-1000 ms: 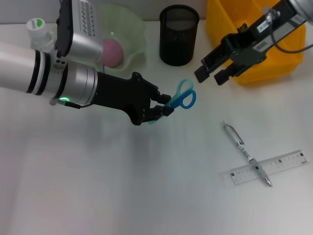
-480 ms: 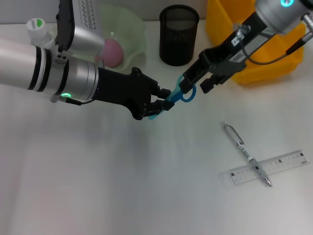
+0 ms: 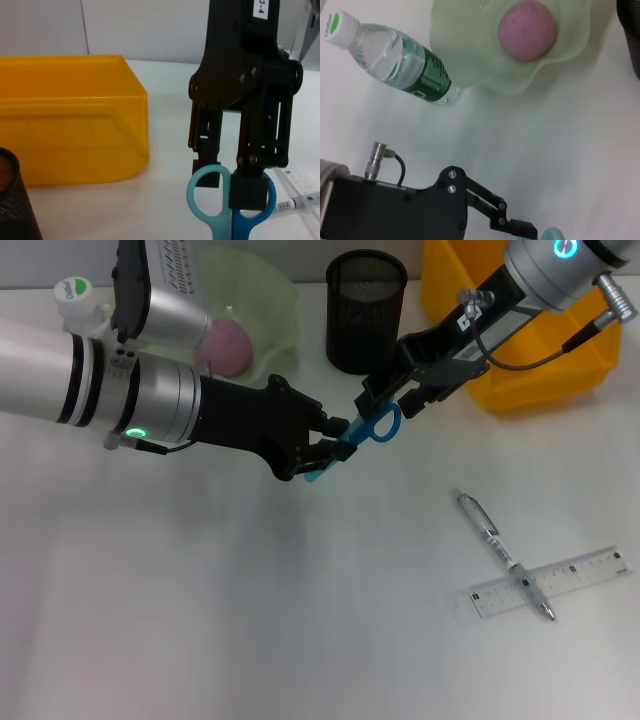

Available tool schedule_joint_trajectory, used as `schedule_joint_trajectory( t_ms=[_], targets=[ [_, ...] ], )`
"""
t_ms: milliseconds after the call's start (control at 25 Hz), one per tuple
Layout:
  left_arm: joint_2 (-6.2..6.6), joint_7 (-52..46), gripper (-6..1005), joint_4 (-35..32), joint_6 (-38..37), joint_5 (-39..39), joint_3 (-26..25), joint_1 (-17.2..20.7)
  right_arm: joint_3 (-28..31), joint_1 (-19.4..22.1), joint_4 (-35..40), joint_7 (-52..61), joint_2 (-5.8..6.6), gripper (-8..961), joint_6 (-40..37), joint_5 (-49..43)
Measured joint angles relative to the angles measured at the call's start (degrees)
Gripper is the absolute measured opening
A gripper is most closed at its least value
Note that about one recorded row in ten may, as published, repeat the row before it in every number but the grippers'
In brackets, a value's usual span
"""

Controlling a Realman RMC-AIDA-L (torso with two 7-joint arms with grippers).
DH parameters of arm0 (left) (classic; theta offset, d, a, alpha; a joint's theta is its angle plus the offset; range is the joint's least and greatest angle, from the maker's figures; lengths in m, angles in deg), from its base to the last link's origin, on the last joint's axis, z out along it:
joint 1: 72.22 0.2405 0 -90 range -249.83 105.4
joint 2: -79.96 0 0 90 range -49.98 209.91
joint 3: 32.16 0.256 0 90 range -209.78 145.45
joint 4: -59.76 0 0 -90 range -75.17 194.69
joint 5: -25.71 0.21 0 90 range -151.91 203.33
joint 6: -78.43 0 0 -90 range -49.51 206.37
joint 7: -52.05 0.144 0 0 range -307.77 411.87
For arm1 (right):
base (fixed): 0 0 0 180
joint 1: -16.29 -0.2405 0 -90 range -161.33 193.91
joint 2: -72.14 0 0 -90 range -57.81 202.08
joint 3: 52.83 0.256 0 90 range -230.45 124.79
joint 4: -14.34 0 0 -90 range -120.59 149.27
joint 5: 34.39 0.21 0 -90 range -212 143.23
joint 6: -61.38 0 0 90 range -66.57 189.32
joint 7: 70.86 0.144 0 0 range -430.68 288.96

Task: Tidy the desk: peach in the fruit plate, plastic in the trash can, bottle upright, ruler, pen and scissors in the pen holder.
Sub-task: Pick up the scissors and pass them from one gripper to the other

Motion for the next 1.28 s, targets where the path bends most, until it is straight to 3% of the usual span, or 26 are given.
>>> schedule_joint_trajectory(
  t_ms=[720, 920, 1280],
  targets=[
    [0.00, -1.49, 221, -0.78, 1.62, -1.57, 2.53, 0.60, 0.34, 0.48, 0.00, -0.63, -1.36, 516, 1.84, 0.13],
    [0.00, -1.48, 221, -1.04, 1.66, -1.57, 2.59, 0.60, 0.38, 0.79, 0.00, -0.41, -1.41, 408, 2.10, 0.15],
    [0.00, -1.48, 221, -1.30, 1.72, -1.57, 2.72, 0.68, 0.42, 0.97, 0.10, -0.29, -1.46, 409, 2.69, 0.15]
  ],
)
